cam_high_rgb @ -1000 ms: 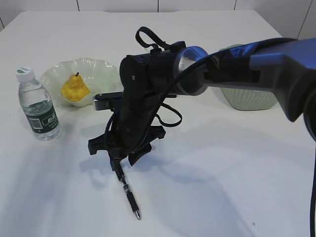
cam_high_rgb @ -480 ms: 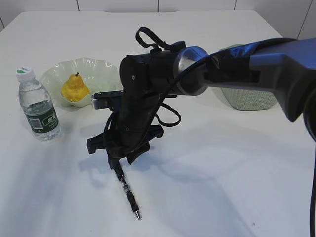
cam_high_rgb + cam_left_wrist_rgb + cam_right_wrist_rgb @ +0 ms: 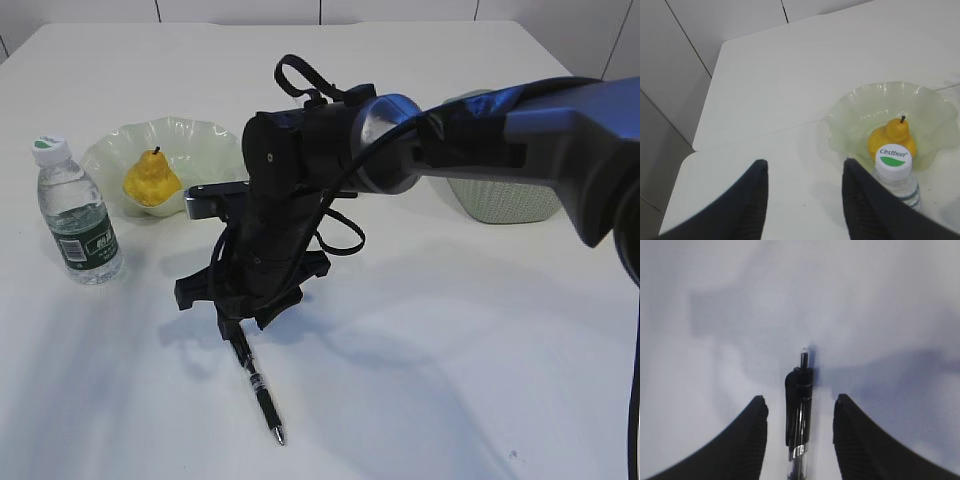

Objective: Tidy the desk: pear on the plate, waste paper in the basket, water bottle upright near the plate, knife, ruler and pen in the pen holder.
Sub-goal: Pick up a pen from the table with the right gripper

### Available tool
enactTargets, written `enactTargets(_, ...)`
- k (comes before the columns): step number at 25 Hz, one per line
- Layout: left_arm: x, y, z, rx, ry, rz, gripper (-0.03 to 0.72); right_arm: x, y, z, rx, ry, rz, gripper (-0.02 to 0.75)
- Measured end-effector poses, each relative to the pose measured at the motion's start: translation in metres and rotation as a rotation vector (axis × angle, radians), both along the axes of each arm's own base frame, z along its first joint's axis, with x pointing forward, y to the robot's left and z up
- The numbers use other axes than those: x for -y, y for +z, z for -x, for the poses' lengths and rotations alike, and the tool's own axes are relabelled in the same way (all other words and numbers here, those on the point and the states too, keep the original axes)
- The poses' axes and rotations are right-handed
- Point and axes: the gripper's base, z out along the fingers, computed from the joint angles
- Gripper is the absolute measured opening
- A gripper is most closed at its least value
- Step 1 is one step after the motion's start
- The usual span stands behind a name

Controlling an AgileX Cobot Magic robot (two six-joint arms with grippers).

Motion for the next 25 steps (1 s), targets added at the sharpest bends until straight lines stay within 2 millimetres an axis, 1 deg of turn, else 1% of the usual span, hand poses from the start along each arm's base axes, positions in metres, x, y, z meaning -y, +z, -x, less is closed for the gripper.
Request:
enactTargets(3,0.0000,0.0000,0.0000,0.000,0.000,0.000,0.341,0.0000,-0.0018,-0.0003,0.000,0.000,0.003,0.330)
enactTargets(6,0.0000,0.0000,0.0000,0.000,0.000,0.000,0.340,-0.0004,-0.0084,-0.0001,-0.005,0.007,0.018,0.330)
enactTargets(11,0.0000,0.0000,0.0000,0.000,0.000,0.000,0.341,-0.0024,-0.0088,0.0018,0.003,0.020,0.028,0.330)
enactTargets(25,0.0000,0.0000,0.0000,0.000,0.000,0.000,0.341,0.0010,-0.0096,0.0014,0.012,0.041,0.069,0.330)
